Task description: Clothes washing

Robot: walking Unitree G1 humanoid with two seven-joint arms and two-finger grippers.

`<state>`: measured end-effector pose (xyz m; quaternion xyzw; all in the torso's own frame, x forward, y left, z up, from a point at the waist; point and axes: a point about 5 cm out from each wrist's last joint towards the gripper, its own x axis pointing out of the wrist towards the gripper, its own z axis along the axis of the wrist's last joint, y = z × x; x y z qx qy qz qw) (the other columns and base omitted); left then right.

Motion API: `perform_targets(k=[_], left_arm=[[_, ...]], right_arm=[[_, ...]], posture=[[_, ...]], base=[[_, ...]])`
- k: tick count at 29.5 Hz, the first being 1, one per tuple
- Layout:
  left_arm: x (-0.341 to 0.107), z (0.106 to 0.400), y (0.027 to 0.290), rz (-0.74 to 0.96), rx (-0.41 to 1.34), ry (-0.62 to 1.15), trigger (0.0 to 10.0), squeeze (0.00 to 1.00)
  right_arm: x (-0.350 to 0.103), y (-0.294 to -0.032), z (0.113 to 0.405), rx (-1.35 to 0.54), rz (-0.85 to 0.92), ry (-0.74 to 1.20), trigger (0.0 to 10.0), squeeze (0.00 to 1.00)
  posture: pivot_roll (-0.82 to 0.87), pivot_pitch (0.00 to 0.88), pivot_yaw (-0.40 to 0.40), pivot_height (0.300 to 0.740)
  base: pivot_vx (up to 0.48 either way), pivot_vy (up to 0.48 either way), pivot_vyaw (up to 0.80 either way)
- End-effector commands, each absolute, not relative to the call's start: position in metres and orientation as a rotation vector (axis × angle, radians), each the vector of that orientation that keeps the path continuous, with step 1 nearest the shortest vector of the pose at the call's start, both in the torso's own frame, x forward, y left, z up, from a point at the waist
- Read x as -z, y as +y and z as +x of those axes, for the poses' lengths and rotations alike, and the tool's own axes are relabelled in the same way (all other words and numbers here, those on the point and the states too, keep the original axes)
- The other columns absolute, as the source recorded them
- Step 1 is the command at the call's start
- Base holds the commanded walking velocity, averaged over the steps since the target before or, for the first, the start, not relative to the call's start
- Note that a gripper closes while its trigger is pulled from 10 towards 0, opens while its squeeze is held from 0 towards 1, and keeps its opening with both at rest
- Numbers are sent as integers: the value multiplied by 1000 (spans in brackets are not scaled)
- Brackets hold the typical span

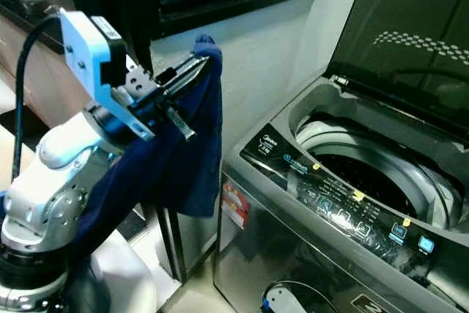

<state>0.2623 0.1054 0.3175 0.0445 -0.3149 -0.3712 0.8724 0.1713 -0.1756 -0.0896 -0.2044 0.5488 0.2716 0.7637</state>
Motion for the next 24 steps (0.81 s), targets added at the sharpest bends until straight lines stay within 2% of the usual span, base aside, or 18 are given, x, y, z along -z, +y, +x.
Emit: perform_targets(k=[1,16,24], left_arm=[[-319,262,101,87,793,-664,10000,0],[-318,261,100,84,788,-664,10000,0],[-325,259,104,87,778,-696,10000,0]], right_arm=[[90,-176,170,-590,-441,1196,10000,0],[90,-175,169,-577,-389,1188,10000,0],[87,-168,175,-568,-287,1171,10000,0]], posture=[[261,0,-93,740],[259,0,-92,740],[252,0,-90,740]], base=[[-251,0,0],[-260,0,0],[0,0,-800]])
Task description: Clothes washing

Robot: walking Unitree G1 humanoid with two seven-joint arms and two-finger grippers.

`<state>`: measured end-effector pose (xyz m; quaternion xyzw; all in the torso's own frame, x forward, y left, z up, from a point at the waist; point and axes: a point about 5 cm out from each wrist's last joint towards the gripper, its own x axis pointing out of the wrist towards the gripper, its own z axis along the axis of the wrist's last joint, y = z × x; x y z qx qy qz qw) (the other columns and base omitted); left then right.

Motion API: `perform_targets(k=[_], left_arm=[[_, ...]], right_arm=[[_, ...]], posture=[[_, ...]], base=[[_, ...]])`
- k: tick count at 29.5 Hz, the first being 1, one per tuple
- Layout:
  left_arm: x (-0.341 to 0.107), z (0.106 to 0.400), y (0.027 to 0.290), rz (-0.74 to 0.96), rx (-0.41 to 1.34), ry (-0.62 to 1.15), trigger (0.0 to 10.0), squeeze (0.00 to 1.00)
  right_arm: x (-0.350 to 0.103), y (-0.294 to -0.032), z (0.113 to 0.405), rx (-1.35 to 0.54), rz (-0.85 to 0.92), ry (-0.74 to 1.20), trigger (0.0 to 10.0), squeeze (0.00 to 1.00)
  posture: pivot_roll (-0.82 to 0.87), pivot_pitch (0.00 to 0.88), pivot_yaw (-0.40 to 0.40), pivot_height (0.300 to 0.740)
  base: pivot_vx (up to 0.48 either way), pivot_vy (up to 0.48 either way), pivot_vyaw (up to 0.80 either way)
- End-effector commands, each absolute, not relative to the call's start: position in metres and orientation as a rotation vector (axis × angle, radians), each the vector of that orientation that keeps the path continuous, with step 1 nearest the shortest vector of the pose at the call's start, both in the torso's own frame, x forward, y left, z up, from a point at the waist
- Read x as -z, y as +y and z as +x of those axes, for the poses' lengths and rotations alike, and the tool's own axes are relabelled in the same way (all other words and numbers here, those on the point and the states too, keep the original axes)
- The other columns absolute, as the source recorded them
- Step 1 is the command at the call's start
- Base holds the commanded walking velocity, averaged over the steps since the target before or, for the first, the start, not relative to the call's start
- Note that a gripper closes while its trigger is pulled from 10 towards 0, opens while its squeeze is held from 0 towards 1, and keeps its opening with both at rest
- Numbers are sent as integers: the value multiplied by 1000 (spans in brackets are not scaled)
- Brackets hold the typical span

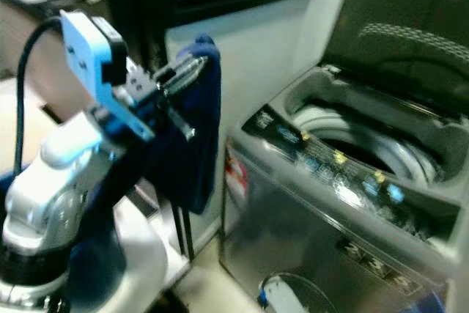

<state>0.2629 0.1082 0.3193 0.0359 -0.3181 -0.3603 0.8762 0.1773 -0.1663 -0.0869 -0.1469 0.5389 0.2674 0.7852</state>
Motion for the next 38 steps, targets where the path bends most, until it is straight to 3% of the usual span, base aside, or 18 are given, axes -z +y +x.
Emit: perform_targets(k=[1,14,24,29,38], left_arm=[[-325,259,104,87,778,-696,10000,0],[-332,257,105,103,768,-730,10000,0],[-373,255,125,162,612,-892,10000,0],[-425,252,150,287,374,-1039,10000,0],[-463,271,194,558,18,-1046,10000,0]], right_arm=[[87,-168,175,-568,-287,1171,10000,0],[85,-160,179,-626,-200,1161,10000,0],[78,-151,188,-643,-48,1119,10000,0],[74,-147,196,-637,-1,1086,10000,0],[70,-143,203,-636,19,1057,10000,0]], posture=[[252,0,-90,740],[247,0,-94,740],[249,0,-95,740],[243,0,-90,740],[239,0,-86,740]], base=[[0,0,-800],[0,0,-800],[0,0,-800],[0,0,-480],[0,0,0]])
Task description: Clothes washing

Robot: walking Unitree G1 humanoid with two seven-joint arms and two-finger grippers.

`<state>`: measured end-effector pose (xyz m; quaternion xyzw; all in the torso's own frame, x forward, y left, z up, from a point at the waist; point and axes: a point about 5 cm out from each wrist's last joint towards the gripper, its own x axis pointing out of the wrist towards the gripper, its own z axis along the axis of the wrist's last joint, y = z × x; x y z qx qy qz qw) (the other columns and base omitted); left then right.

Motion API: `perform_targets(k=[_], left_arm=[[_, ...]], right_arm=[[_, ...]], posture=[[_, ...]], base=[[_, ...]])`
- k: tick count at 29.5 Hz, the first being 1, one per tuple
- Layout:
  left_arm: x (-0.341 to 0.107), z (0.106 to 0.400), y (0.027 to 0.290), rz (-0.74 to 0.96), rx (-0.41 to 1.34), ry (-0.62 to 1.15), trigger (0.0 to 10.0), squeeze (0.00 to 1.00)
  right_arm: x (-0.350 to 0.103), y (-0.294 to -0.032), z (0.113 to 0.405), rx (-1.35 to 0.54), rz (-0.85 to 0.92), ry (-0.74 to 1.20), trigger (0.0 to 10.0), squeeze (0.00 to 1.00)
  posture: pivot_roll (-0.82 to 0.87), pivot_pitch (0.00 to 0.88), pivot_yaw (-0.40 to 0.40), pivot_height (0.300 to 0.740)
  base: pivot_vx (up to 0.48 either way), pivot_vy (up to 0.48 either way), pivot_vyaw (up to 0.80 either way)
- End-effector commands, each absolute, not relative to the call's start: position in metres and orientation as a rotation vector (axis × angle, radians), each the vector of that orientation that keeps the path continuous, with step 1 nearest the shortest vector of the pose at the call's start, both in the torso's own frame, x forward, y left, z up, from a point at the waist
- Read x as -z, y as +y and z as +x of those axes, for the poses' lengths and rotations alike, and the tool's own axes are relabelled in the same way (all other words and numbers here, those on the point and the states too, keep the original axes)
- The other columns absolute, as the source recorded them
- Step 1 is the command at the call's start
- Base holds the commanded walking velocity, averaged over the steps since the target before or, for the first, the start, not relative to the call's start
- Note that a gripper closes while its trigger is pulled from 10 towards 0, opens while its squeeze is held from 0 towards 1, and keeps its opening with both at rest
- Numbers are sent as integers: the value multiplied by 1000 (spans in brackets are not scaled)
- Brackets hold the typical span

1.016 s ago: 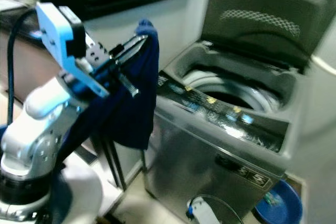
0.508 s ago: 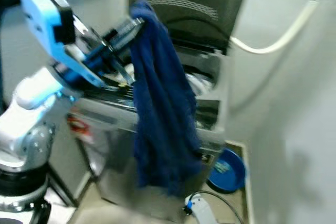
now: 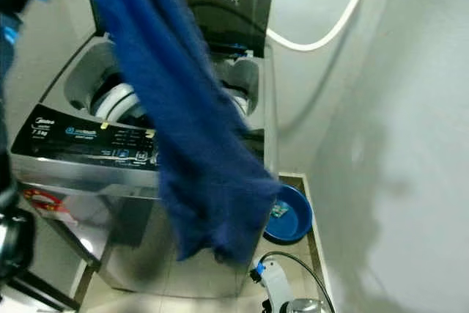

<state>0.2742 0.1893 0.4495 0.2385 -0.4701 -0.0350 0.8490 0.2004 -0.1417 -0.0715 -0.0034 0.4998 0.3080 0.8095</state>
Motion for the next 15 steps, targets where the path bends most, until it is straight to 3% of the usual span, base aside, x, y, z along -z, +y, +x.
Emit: perform_targets(k=[1,5,8,11,15], left_arm=[[-467,274,197,593,-5,-1048,10000,0],[-481,291,226,718,-179,-1004,10000,0],[-482,302,248,701,-225,-940,10000,0],[-475,309,249,660,-185,-914,10000,0],[-445,319,216,610,56,-890,10000,0]], right_arm=[[70,-143,204,-631,22,1049,10000,0],[68,-141,209,-601,30,1023,10000,0],[66,-140,213,-566,33,994,10000,0],[64,-138,217,-546,58,972,10000,0],[53,-127,225,-708,139,909,10000,0]], posture=[[239,0,-86,740],[232,0,-69,740],[228,0,-60,740],[228,0,-60,740],[212,0,-50,740]], base=[[0,0,0],[0,0,0],[0,0,0],[0,0,0],[0,0,0]])
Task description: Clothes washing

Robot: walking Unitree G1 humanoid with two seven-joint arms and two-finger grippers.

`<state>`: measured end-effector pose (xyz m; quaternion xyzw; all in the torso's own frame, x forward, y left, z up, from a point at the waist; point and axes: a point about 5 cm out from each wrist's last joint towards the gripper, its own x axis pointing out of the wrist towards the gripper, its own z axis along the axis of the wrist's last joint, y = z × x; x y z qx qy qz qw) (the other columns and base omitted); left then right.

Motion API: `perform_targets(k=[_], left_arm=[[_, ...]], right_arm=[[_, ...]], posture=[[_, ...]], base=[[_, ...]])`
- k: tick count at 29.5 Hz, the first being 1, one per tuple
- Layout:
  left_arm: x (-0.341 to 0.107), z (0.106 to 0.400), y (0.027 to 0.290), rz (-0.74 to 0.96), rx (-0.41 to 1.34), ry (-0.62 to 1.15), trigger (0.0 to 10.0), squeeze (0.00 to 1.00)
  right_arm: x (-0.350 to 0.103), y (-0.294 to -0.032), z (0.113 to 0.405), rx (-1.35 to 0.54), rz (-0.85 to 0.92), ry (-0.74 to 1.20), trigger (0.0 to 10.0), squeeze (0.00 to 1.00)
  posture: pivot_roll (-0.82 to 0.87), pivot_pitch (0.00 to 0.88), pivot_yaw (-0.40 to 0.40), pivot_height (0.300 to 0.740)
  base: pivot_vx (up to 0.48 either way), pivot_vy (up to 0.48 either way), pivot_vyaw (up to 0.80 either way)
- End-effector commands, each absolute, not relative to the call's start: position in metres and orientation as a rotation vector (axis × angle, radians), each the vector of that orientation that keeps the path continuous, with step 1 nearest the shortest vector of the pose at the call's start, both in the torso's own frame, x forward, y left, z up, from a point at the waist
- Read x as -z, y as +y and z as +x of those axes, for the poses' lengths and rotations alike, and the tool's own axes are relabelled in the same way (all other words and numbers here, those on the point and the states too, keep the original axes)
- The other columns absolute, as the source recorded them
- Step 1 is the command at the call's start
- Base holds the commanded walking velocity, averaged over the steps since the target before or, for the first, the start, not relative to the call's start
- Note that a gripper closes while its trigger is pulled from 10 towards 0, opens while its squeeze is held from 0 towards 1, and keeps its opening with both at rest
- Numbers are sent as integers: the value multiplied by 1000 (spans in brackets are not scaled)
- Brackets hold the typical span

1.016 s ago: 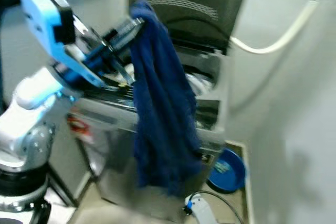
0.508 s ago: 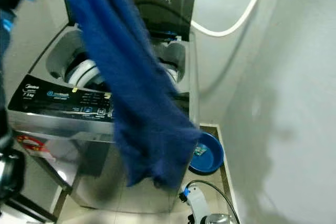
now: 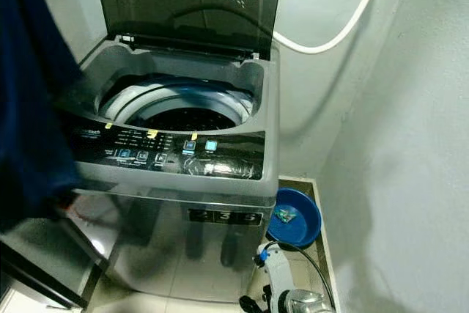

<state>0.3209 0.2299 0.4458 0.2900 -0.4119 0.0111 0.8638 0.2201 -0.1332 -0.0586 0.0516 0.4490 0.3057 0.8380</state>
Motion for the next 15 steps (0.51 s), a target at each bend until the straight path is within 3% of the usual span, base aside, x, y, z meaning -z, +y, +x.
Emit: perform_targets(k=[1,3,7,15], left_arm=[[-440,321,210,593,99,-886,10000,0],[-440,321,210,593,99,-886,10000,0],[-432,324,196,543,184,-921,10000,0],[-428,319,196,521,206,-943,10000,0]], right_arm=[[51,-123,224,-798,155,909,10000,0],[51,-123,224,-798,155,909,10000,0],[31,-110,227,-1201,196,866,10000,0],[0,-100,243,-1482,272,715,10000,0]], posture=[[212,0,-50,740],[212,0,-50,740],[210,0,-50,740],[213,0,-55,740]], base=[[0,0,0],[0,0,0],[0,0,0],[0,0,0]])
